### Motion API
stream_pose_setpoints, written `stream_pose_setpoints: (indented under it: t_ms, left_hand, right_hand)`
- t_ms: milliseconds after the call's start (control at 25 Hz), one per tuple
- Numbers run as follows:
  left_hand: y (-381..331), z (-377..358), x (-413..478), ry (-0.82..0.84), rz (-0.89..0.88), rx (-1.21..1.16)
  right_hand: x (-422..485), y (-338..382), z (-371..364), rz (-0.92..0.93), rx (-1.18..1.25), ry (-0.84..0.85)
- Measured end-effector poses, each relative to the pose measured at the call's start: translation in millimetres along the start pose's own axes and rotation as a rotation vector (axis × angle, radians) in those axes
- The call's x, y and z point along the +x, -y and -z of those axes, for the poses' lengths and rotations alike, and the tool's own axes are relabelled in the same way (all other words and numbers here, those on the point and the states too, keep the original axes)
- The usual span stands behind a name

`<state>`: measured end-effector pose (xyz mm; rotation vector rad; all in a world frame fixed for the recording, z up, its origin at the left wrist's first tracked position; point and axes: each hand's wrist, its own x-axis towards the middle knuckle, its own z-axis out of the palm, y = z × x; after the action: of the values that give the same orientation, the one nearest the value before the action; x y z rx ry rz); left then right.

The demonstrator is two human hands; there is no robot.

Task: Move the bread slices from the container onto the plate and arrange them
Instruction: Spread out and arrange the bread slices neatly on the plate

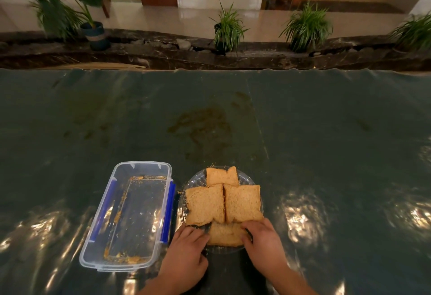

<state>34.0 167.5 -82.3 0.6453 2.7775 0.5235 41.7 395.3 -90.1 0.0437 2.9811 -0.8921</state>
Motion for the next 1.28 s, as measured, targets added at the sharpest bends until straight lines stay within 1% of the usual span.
stream_pose_setpoints:
  t_ms: [80,240,440,600,800,920,1080,1160,1240,1280]
  left_hand:
    - [0.7,-0.1,-0.4,-0.020,0.013,-0.023]
    - [3.4,1.5,5.3,-0.080,0.116,-0.091]
    - [5.5,-0.7,5.3,-0.075,0.159,-0.026]
    - [3.2,-3.3,2.0,-0.066,0.141,0.017]
    - [-3.7,-6.7,0.7,-0.030,0.109,0.036]
    - [-3.5,-9.0,0.2,-0.037,0.109,0.017]
    - [-2.7,-11.9,0.5,-0.063,0.096,-0.031]
    - [-3.3,-13.2,-0.1,-0.088,0.110,-0.070]
    - [-2.8,-13.3,-1.0,-0.145,0.151,-0.090]
    - [-1.9,-12.4,-0.7,-0.169,0.184,-0.101]
  right_hand:
    - [-0.9,1.0,-0.3,-0.007,0.020,0.007]
    - [-1.2,-2.2,-1.1,-0.012,0.041,0.011]
    - [-1.3,-3.6,-1.2,-0.001,0.034,0.007]
    - [-7.6,-8.2,-1.1,-0.001,0.028,-0.012]
    - [-7.1,-3.4,-2.1,-0.027,0.026,0.033]
    - [-5.0,-3.7,-3.7,-0.054,0.037,0.038]
    - [-4.8,-3.3,-0.4,-0.035,0.054,0.056]
    - [-6.1,-3.2,4.5,-0.016,0.077,0.015]
    - [-6.1,-6.6,10.7,-0.019,0.099,-0.097]
    - [-4.5,-8.8,14.0,-0.059,0.123,-0.157]
